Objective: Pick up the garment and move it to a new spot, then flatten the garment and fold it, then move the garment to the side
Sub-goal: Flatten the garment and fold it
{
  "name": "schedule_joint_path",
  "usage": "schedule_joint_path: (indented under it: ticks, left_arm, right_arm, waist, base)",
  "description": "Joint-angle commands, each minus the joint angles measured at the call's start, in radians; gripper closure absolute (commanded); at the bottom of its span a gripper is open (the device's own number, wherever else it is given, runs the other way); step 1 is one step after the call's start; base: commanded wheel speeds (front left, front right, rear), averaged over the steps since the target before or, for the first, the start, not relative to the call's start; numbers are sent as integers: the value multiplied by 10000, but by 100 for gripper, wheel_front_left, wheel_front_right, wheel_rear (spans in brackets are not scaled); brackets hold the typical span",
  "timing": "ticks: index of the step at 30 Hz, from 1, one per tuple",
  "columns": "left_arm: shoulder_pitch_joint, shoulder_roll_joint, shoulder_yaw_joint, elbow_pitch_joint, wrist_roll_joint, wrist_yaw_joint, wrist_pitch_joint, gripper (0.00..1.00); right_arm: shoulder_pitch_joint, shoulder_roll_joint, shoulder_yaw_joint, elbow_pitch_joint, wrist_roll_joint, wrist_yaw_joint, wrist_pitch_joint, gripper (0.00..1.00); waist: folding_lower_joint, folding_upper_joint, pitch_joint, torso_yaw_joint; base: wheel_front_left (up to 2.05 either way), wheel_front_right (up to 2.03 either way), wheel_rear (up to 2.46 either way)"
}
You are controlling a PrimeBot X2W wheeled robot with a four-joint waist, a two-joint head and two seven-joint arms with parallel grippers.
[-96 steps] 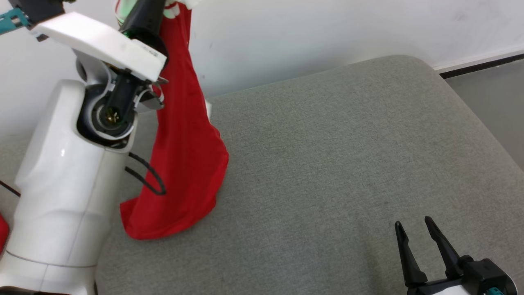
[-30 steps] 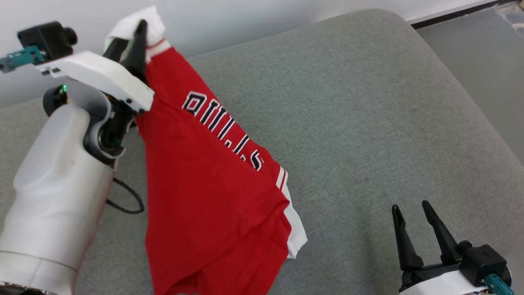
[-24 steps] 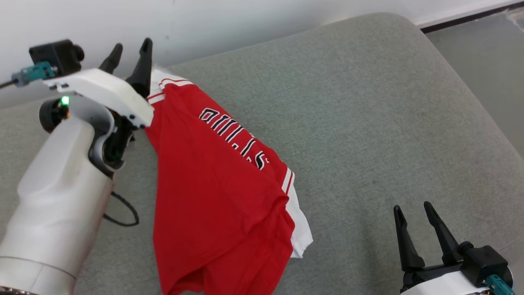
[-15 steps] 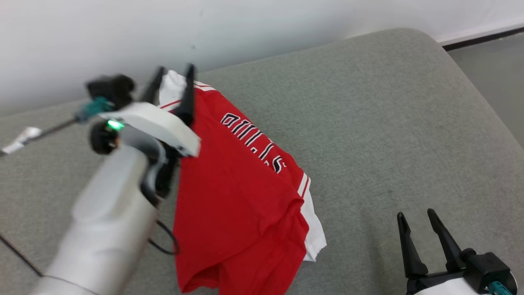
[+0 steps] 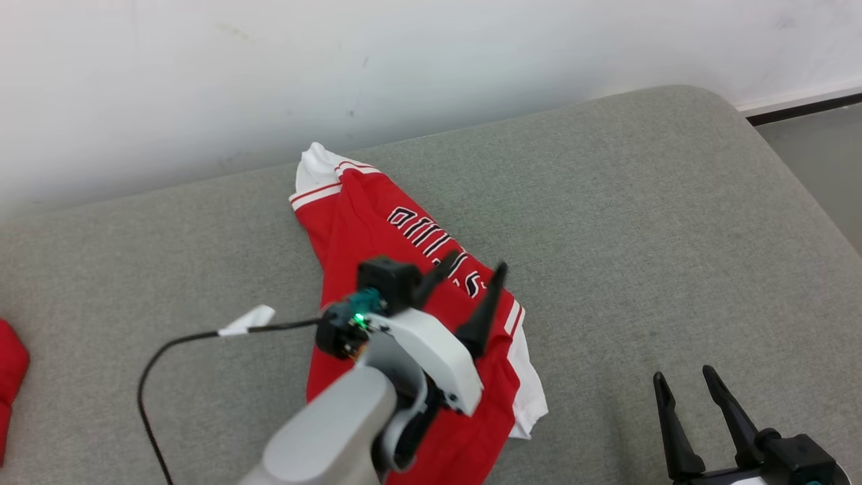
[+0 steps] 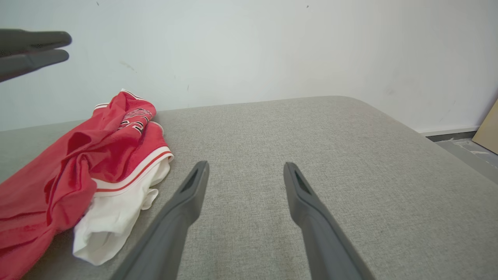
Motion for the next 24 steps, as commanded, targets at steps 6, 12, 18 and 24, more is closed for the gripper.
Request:
schedule_joint_path:
  ticks: [6, 12, 18, 24]
  left_arm:
    - [504, -254, -859, -87, 192, 15, 594, 0]
    - [545, -214, -1181, 358, 428, 223, 791, 0]
    - [490, -32, -1203, 730, 592, 390, 699, 0]
    - [551, 9, -1165, 903, 412, 344, 636, 0]
  right_arm:
    - [-36, -74, 71, -32, 82, -18, 7, 0]
    - [-46, -22, 53, -14, 150, -18, 7, 0]
    - [4, 4, -34, 8, 105, -18, 7, 0]
    - [-33, 40, -77, 30, 4, -18, 7, 0]
  waist:
    - [1, 0, 115, -117]
    - [1, 0, 249, -297]
    - [1, 0, 301, -325]
    - [1, 0, 313, -246]
  base:
    - [0, 0, 0]
    - [0, 0, 0]
    - [0, 0, 0]
    - [0, 0, 0]
